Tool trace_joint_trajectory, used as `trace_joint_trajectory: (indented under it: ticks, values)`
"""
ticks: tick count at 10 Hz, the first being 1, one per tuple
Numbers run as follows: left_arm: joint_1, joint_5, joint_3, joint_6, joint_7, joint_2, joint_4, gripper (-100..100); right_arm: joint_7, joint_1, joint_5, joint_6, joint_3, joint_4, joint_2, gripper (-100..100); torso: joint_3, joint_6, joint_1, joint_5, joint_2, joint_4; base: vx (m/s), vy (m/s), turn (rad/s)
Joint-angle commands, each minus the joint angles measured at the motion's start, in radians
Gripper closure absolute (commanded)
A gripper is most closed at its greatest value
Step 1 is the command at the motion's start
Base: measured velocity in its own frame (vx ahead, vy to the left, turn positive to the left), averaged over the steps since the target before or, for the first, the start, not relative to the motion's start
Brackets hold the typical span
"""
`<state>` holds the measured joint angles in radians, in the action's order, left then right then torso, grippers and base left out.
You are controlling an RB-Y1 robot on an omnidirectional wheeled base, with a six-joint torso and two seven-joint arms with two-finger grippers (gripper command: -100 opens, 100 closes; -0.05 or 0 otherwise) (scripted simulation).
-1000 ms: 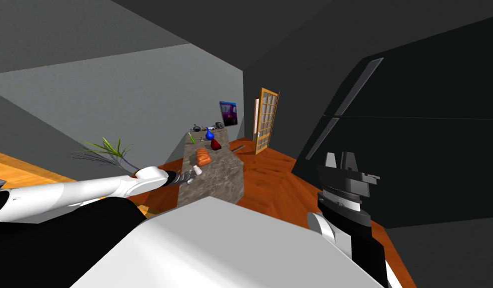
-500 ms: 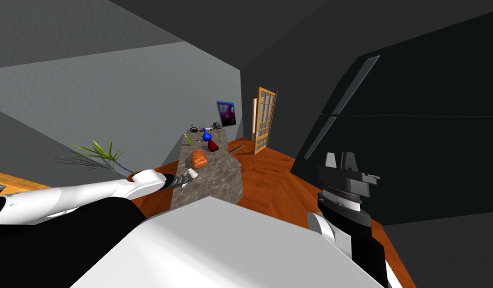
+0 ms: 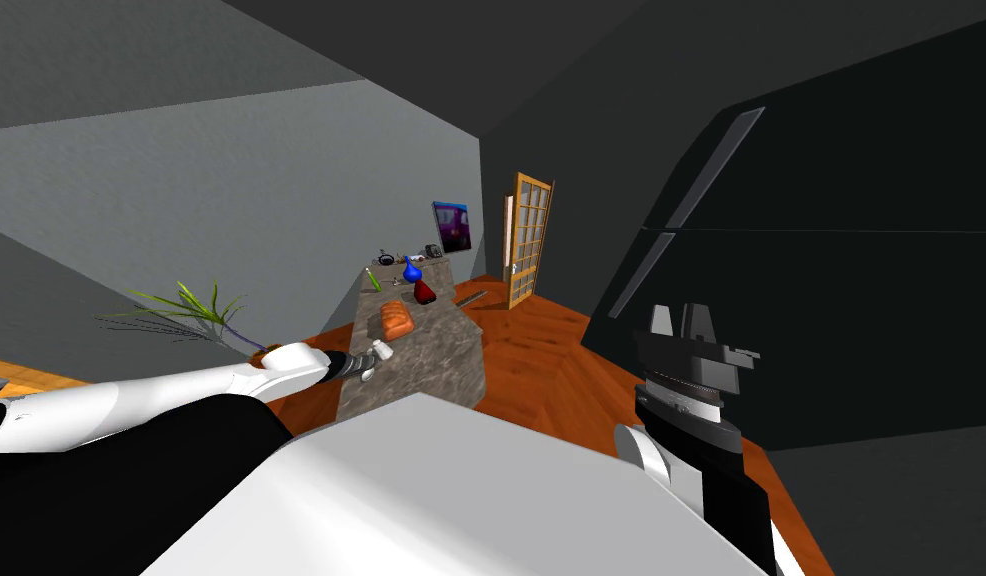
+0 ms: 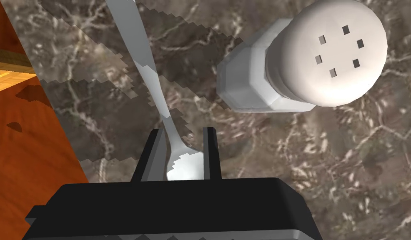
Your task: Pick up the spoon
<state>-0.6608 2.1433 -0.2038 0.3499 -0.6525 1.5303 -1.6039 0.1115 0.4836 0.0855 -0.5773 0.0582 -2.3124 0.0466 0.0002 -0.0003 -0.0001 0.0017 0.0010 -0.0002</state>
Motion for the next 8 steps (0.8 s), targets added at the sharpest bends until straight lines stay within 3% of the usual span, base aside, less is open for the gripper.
trace_joint_trajectory:
  ticks: [1,2,3,4,6,7,8]
  values:
    - [0.0,0.0,0.0,0.0,0.0,0.0,0.0,100,0.0,0.0,0.0,0.0,0.0,0.0,0.0,0,0.0,0.0,0.0,0.0,0.0,0.0,0.0,0.0,0.0]
    - [0.0,0.0,0.0,0.0,0.0,0.0,0.0,100,0.0,0.0,0.0,0.0,0.0,0.0,0.0,0,0.0,0.0,0.0,0.0,0.0,0.0,0.0,0.0,0.0]
    - [0.0,0.0,0.0,0.0,0.0,0.0,0.0,0,0.0,0.0,0.0,0.0,0.0,0.0,0.0,0,0.0,0.0,0.0,0.0,0.0,0.0,0.0,0.0,0.0]
    - [-0.003,-0.025,0.01,0.008,0.002,0.032,-0.018,100,0.0,0.0,0.0,0.0,0.0,0.0,0.0,0,0.0,0.0,0.0,0.0,0.0,0.0,-0.03,-0.019,0.082]
    - [-0.006,-0.043,0.03,0.027,0.012,0.067,-0.045,100,0.0,0.0,0.0,0.0,0.0,0.0,0.0,0,0.002,0.0,-0.002,-0.001,0.003,0.001,-0.063,-0.023,0.059]
    - [-0.004,-0.03,0.025,0.022,0.01,0.052,-0.037,100,0.0,0.0,0.0,0.0,0.0,0.0,0.0,0,0.003,0.0,-0.002,-0.001,0.004,0.001,-0.03,-0.006,0.003]
    - [-0.003,-0.029,0.027,0.026,0.013,0.053,-0.04,0,0.0,0.0,0.0,0.0,0.0,0.0,0.0,0,0.002,0.0,-0.001,0.0,0.003,0.001,-0.005,-0.002,0.001]
